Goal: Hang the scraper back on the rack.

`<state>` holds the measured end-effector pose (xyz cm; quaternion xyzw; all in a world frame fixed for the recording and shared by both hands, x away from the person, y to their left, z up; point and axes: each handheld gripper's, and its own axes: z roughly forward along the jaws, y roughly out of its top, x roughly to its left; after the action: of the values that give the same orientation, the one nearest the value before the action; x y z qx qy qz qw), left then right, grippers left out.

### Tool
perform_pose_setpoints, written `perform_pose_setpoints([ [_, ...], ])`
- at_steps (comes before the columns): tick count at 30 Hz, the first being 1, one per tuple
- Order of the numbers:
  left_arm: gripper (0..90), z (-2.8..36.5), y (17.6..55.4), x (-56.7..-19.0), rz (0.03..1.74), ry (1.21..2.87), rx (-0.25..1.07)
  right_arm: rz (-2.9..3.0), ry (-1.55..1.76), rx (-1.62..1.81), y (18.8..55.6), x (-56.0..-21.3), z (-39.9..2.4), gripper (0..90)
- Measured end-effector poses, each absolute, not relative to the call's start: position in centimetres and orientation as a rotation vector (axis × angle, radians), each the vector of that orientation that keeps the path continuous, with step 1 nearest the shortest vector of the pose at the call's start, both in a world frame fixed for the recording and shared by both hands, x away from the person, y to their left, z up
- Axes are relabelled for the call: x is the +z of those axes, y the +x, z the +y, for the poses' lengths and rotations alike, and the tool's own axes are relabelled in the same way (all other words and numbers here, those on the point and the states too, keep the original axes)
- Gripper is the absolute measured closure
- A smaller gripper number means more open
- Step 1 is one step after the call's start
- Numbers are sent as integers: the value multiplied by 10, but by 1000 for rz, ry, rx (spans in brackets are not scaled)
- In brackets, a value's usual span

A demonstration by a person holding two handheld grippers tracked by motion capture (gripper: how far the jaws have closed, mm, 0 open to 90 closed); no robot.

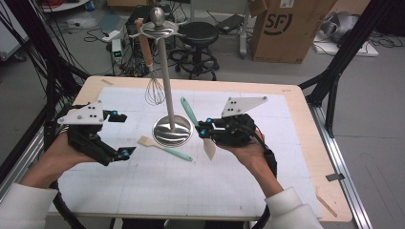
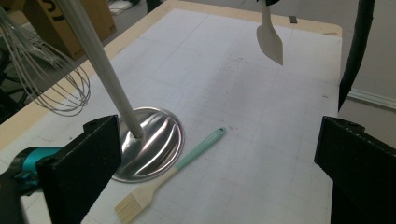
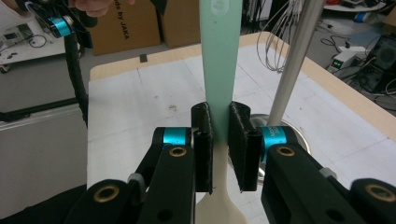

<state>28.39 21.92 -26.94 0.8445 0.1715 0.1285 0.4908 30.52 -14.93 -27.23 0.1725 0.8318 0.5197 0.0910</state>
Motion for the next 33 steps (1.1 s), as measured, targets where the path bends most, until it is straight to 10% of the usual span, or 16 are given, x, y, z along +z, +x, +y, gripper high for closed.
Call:
perform_pose_setpoints([
  [33, 131, 149, 304, -227, 387, 2045, 184, 2398, 565, 1545, 307, -273, -134, 808],
])
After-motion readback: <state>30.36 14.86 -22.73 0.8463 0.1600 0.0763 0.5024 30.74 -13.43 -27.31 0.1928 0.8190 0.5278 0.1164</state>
